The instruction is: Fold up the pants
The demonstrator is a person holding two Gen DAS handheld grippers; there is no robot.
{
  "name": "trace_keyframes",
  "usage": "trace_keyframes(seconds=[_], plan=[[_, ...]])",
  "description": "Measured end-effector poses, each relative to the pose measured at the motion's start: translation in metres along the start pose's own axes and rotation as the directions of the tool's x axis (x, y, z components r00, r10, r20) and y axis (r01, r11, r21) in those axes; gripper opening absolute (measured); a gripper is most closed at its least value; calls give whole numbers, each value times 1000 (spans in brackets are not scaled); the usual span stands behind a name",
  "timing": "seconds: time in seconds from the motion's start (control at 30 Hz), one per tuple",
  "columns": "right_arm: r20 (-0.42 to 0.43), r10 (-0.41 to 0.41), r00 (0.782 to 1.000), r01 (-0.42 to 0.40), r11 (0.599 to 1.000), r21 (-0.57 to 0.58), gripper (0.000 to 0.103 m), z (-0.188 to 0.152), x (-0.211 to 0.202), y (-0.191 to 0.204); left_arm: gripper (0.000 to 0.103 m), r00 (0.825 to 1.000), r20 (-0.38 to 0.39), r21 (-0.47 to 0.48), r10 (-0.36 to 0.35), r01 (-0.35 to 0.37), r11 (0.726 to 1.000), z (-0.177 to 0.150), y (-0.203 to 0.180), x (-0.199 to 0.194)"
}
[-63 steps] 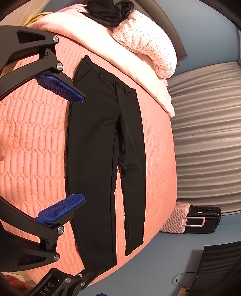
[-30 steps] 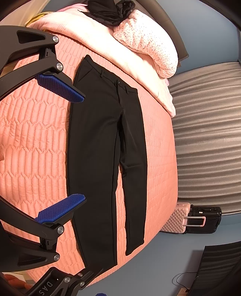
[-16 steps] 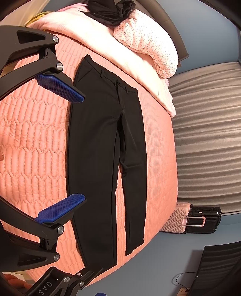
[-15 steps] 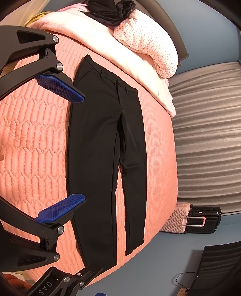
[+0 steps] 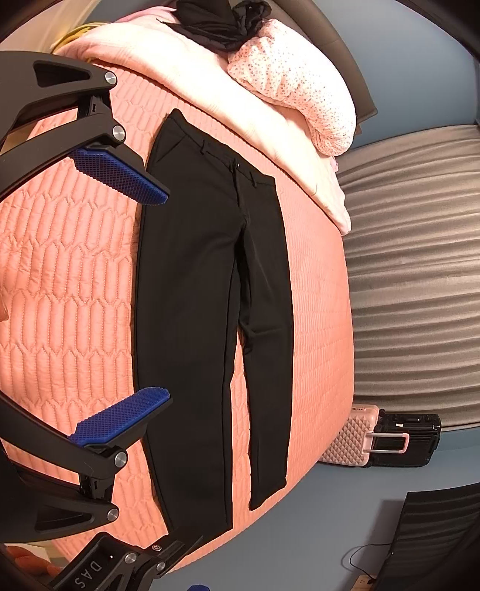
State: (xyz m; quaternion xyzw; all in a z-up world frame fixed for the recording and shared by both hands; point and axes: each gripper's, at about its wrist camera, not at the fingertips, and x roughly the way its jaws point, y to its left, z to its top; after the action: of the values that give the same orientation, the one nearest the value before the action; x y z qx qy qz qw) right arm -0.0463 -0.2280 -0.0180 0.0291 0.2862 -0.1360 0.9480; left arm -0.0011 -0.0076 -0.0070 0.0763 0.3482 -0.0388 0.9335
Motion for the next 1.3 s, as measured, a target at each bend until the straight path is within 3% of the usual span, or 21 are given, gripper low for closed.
trace_keyframes(seconds=[0.7, 0.83, 1.03, 1.13, 1.3], plan=[[-3, 1, 1000, -1, 1000, -2, 98, -1, 0, 0, 98, 1000, -9, -2, -2, 2, 1000, 1, 2, 1], [-1, 6, 1000, -6, 1000, -13, 98, 4, 13, -14, 98, 1000, -9, 5, -3, 3, 1000, 1, 4, 4], [32, 27, 999, -25, 997, -68, 98, 39, 68, -75, 98, 1000, -21, -6, 1, -1, 1000, 10, 8, 25], [27, 59, 998, -56, 991, -119, 98, 62, 116, -108, 98, 1000, -27, -31, -13, 12, 999, 18, 6, 45], [-58, 85, 995, -94, 977, -191, 98, 95, 230, -160, 98, 1000, -30, -33, 3, -4, 999, 31, -8, 85]])
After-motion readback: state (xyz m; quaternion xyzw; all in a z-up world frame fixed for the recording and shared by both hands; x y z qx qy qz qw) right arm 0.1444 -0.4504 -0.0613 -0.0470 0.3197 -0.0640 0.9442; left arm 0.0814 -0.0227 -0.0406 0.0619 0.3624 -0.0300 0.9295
